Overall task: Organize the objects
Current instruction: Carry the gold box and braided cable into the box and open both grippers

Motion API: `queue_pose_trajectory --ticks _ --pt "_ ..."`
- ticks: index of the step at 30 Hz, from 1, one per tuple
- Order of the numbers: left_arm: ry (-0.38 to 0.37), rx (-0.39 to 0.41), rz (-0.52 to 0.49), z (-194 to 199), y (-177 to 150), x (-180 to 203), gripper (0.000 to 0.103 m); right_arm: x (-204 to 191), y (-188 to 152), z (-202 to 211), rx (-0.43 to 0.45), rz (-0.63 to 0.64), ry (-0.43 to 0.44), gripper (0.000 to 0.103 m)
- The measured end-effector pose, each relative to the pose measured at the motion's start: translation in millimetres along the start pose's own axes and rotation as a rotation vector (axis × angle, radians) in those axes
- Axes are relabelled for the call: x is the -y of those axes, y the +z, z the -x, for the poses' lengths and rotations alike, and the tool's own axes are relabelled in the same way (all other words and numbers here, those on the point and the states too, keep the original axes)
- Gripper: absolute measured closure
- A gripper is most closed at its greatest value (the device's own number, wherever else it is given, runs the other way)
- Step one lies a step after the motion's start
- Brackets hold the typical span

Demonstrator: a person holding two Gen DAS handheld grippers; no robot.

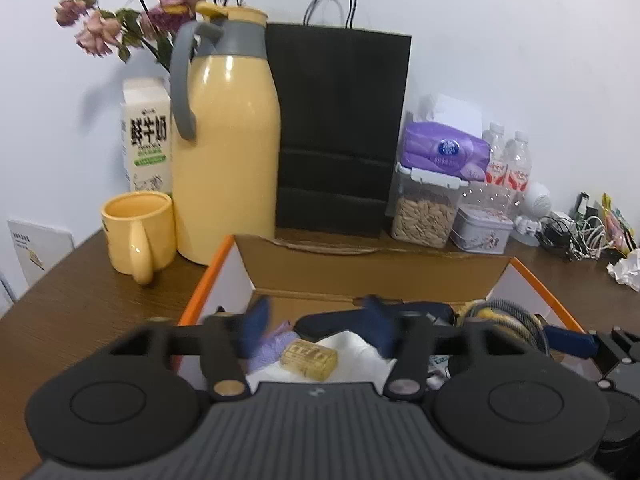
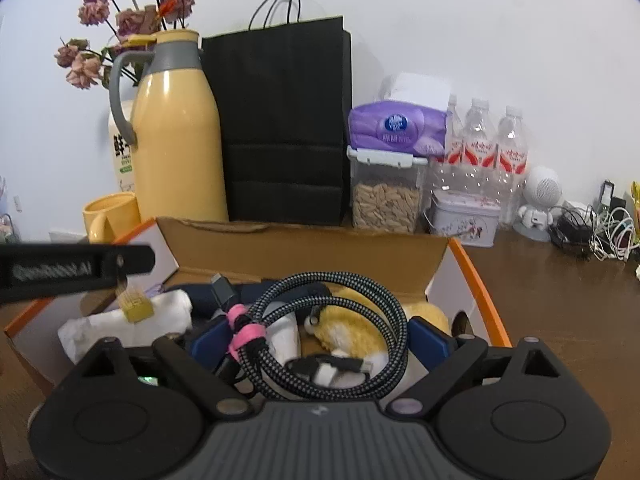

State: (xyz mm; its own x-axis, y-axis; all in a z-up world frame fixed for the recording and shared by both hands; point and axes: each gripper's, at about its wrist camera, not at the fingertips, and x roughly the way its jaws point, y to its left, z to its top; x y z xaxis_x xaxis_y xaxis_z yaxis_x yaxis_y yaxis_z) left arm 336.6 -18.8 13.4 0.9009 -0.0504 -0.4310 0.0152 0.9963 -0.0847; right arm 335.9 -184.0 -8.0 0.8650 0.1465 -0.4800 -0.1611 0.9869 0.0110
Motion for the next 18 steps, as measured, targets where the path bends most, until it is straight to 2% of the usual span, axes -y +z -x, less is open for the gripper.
queue_pose_trajectory --ticks 2,5,18 --pt "0.020 0.035 -0.007 6.3 -0.1 1.1 0.012 -0.3 -1.1 0.6 0.001 0.002 -0.012 0.001" --pt "0.013 0.068 -0.011 14.0 -0.2 2.6 0.000 0.4 -0.8 4.9 0.012 -0.007 -0.012 0.000" --pt "0.010 0.078 -0.011 21.6 -2.5 6.3 0.000 1.4 -1.2 17.9 0.042 -0.013 -0.014 0.000"
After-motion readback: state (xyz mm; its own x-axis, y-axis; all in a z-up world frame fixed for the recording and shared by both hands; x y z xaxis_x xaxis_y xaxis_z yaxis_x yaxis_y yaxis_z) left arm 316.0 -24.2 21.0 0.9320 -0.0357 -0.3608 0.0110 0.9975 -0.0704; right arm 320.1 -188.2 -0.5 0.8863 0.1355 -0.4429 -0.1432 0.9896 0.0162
